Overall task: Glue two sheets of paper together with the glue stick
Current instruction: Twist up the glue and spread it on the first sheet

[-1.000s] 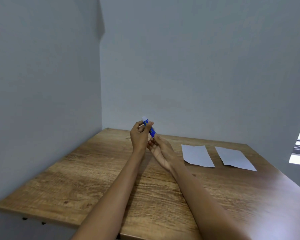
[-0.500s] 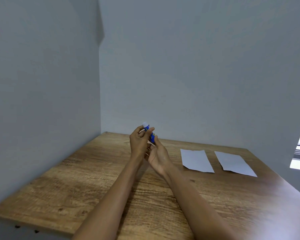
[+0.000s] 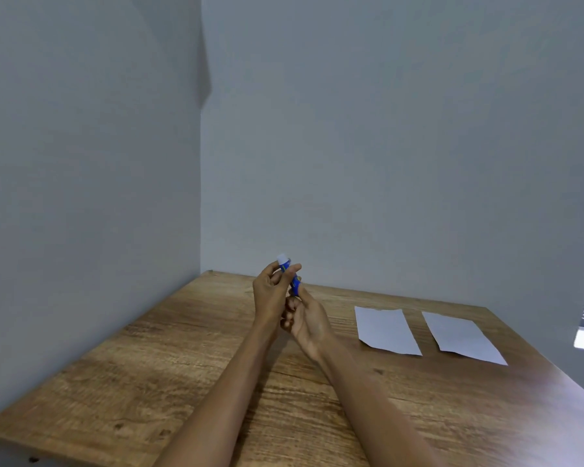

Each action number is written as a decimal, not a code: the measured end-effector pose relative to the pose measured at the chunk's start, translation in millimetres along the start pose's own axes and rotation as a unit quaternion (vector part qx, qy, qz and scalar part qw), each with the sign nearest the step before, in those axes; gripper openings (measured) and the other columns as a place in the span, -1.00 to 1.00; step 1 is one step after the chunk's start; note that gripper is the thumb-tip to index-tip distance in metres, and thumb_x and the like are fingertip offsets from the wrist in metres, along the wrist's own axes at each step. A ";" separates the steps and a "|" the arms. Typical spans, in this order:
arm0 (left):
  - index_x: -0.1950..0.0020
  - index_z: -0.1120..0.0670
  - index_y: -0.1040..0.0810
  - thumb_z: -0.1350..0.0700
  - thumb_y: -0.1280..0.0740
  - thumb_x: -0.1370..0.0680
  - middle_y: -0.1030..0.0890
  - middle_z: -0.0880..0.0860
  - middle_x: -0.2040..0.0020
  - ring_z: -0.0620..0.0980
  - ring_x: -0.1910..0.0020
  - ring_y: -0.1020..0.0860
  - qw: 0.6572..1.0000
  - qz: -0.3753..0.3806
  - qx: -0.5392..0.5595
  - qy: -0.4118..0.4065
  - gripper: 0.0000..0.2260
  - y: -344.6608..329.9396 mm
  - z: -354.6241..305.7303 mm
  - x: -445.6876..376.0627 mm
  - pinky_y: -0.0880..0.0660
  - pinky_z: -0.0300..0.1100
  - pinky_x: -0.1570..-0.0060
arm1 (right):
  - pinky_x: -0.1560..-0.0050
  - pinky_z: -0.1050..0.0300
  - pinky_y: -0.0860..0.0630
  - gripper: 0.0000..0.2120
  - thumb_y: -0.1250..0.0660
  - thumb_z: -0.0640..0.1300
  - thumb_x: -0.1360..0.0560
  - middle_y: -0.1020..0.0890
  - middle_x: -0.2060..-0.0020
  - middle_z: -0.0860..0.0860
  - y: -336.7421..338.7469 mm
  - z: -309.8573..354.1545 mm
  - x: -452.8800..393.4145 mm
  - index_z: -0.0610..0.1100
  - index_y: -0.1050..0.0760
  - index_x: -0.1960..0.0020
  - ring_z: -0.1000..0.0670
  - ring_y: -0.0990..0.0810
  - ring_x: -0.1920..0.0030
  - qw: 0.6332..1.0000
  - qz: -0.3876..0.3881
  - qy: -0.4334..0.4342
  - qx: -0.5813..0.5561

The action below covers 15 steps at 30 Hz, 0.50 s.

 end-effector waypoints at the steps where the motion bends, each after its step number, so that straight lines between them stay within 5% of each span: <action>1: 0.01 0.19 -0.64 0.23 -0.40 -0.48 -0.70 0.08 0.11 -0.15 0.18 -0.66 1.000 0.012 0.003 0.002 -0.89 -1.6 -0.4 0.5 -0.55 -0.39 0.18 | 0.48 0.24 -0.26 -0.62 -0.03 0.12 -0.62 -0.34 0.46 0.02 2.1 0.7 -1.3 -0.15 -0.45 0.04 0.10 -0.30 0.51 1.000 -0.007 0.001 -0.005; 3: 0.08 0.10 -0.64 0.21 -0.40 -0.49 -0.71 0.03 0.12 -0.15 0.15 -0.66 0.999 0.042 0.006 0.003 -0.94 -6.2 -1.9 3.2 -0.56 -0.38 0.15 | 0.51 0.23 -0.23 -0.57 -0.04 0.19 -0.59 -0.31 0.50 0.02 4.9 4.5 0.0 -0.10 -0.39 0.23 0.09 -0.28 0.55 0.999 -0.020 0.007 -0.031; 8: 0.07 0.15 -0.63 0.20 -0.41 -0.48 -0.69 0.09 0.13 -0.17 0.21 -0.65 0.999 0.038 -0.015 0.004 -0.94 -6.8 2.5 3.8 -0.57 -0.35 0.19 | 0.54 0.27 -0.27 -0.61 -0.03 0.09 -0.63 -0.47 0.30 -0.02 7.4 2.7 -3.9 -0.15 -0.48 -0.15 0.12 -0.36 0.49 0.999 -0.016 0.017 -0.046; 12: 0.00 0.27 -0.60 0.20 -0.42 -0.47 -0.65 0.12 0.18 -0.15 0.27 -0.62 1.000 -0.004 -0.026 0.004 -0.83 0.3 2.0 0.8 -0.54 -0.36 0.26 | 0.48 0.26 -0.29 -0.75 -0.04 -0.11 -0.65 -0.45 0.33 0.01 4.8 0.2 -3.5 -0.17 -0.45 -0.14 0.10 -0.36 0.44 0.998 -0.009 0.026 -0.058; 15: -0.03 0.27 -0.59 0.23 -0.40 -0.48 -0.66 0.09 0.15 -0.25 0.29 -0.62 1.000 0.014 -0.025 -0.003 -0.83 -2.9 -0.8 3.1 -0.53 -0.43 0.25 | 0.49 0.26 -0.23 -0.72 -0.02 -0.02 -0.65 -0.36 0.45 0.05 10.0 3.5 -2.5 -0.12 -0.46 0.00 0.12 -0.31 0.49 1.000 -0.019 0.018 0.000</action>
Point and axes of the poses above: each hand's wrist, its own x-axis away from the middle knuckle, its own y-axis out of the back of the hand, z = x × y, the point moved 1 cm from there along -x, towards the middle knuckle
